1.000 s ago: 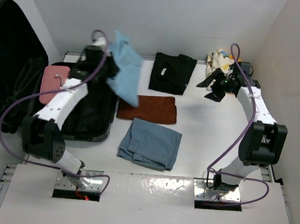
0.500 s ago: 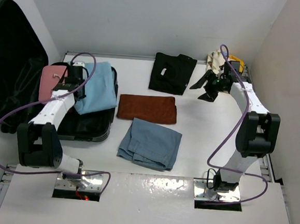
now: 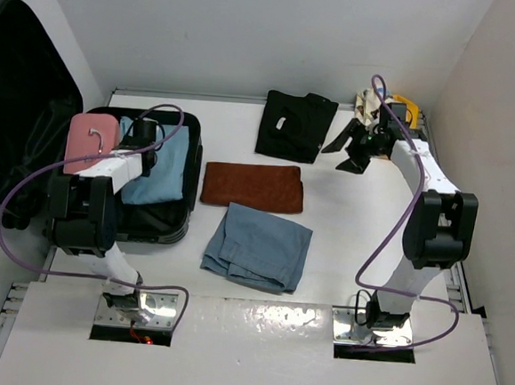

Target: Pack the luggage

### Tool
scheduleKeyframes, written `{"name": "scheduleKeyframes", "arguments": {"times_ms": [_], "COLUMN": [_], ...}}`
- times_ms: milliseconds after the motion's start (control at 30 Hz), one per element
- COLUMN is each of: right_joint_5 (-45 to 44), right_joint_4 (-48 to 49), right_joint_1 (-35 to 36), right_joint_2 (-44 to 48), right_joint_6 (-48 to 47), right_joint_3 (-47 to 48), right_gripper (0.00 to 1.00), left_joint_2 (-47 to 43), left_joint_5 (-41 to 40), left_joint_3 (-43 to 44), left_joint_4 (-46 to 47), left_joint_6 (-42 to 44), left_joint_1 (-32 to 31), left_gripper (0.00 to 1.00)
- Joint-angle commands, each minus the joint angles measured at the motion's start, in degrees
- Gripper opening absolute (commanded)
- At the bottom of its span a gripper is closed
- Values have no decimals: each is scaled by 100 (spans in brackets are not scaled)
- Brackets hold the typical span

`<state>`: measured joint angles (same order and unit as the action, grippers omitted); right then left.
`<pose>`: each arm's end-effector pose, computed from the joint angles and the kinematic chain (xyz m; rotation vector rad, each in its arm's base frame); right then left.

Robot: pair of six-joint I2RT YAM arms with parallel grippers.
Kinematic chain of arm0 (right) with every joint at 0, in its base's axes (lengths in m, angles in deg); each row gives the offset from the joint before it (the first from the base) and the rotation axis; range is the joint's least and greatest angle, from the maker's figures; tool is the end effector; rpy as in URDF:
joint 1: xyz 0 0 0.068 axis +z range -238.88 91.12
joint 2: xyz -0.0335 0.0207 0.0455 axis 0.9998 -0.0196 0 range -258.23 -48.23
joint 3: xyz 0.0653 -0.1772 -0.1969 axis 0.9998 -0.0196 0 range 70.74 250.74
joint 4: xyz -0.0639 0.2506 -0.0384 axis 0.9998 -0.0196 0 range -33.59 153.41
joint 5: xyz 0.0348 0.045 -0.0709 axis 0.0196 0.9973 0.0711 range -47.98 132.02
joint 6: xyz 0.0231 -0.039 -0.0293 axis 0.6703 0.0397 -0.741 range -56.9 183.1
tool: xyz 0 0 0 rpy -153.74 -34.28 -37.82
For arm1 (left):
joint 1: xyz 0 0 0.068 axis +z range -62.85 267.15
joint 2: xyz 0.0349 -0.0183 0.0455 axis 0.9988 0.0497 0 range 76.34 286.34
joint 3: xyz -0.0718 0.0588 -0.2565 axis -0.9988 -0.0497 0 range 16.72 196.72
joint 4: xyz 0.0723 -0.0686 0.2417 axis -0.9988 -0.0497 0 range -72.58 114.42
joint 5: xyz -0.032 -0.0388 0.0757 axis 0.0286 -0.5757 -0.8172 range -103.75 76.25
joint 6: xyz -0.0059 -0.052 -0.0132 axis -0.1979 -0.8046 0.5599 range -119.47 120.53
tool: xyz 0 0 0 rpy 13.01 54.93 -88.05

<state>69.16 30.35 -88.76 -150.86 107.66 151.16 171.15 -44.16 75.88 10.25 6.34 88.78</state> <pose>0.3875 0.0171 0.2472 0.8070 2.4974 0.8952 0.3430 0.0278 0.2024 -0.1502 2.3953 0.7045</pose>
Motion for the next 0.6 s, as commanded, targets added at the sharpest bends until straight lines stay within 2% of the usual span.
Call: {"name": "scheduleKeyframes", "arguments": {"times_ms": [0, 67, 133, 167, 200, 233, 267, 333, 367, 400, 467, 500, 533, 567], "right_joint_5": [29, 11, -24, -76, -94, -86, -60, 19, 29, -6, -112, -208, -235, -261], "right_joint_4": [115, 98, 81, 45, 10, -51, -95, -357, -490, -761, -1088, -1289, -1360, -1300], "right_joint_1": [137, 164, 173, 190, 199, 190, 216, 286, 383, 444, 734, 805, 866, 893], "right_joint_2": [-12, -3, 85, 103, 146, 173, 182, 208, 191, 165, 68, 50, 76, 120], "right_joint_6": [-236, -438, -675, -859, -1113, -1237, -1700, -2159, -2901, -3161, -4027, -4173, -4366, -4376], "right_joint_3": [307, 316, 342, 369, 378, 421, 430, 439, 509, 544, 562, 545, 501, 318], "right_gripper": [69, 70, 71, 71, 71, 71, 71, 71, 71, 71, 71, 71, 71, 71], "left_joint_2": [-49, -364, -672, -822, -1102, -1226, -1315, -1368, -1420, -1421, -1369, -1368, -1290, -1289], "left_joint_5": [624, 825, 993, 1194, 1309, 1406, 1702, 1898, 2012, 2422, 2924, 4076, 4548, 4727], "left_joint_3": [184, 184, 271, 516, 701, 920, 1479, 2114, 2422, 2973, 3303, 3504, 3506, 3506], "left_joint_4": [539, 539, 618, 618, 618, 618, 522, 172, 30, -163, -673, -953, -1582, -1806], "left_joint_6": [-219, -325, -325, -325, -386, -387, -457, -509, -440, -327, 111, 419, 726, 868], "left_joint_1": [-110, -163, -163, -163, -163, -215, -216, -216, -268, -268, -268, -329, -417, -583], "left_gripper": [56, 69, 75, 78, 89, 94, 98, 100, 100, 100, 100, 100, 100, 100]}}
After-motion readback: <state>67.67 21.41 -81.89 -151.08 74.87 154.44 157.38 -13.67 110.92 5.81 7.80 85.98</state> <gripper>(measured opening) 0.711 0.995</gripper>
